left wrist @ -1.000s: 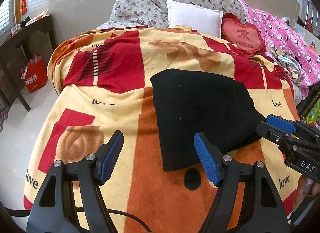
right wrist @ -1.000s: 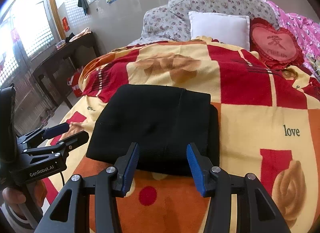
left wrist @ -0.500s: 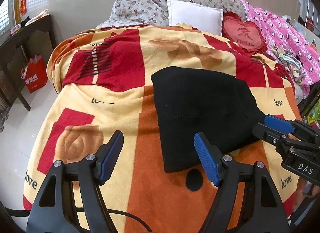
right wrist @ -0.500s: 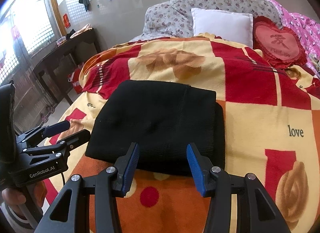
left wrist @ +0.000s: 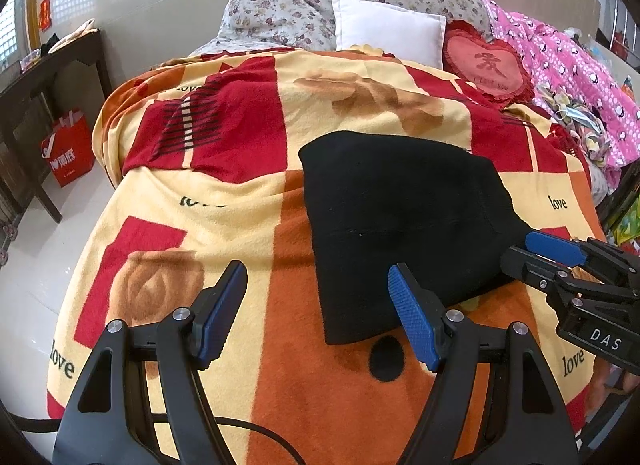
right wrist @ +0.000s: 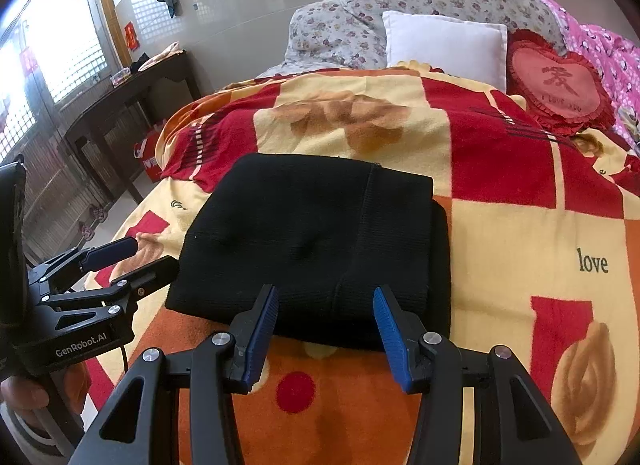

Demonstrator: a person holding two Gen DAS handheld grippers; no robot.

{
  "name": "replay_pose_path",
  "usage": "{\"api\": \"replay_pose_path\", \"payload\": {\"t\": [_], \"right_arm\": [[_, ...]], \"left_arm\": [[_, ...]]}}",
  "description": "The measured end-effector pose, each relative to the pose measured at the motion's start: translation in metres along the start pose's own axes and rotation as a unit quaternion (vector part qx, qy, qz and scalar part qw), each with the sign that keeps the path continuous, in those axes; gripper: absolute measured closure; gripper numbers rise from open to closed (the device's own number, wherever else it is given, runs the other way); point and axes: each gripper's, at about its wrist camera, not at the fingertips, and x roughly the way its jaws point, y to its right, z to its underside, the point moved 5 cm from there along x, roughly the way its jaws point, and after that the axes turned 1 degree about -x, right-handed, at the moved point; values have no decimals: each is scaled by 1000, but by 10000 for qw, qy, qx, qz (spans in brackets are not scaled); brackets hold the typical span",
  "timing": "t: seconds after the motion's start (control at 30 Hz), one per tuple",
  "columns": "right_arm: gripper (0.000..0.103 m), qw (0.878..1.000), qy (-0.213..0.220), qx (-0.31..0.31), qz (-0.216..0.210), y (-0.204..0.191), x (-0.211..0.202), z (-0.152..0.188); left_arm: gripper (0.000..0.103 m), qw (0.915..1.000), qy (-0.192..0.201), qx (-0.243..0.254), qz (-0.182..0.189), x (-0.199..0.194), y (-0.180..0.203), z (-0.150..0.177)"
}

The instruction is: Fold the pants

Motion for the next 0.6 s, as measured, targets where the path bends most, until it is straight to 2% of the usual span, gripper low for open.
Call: {"api": "replay_pose_path", "payload": {"t": [0.6], "right_arm": [[55, 10000, -4, 36, -26, 2, 1, 3]], "left_arm": [[30, 9999, 100, 24, 46, -3, 7, 2]]}}
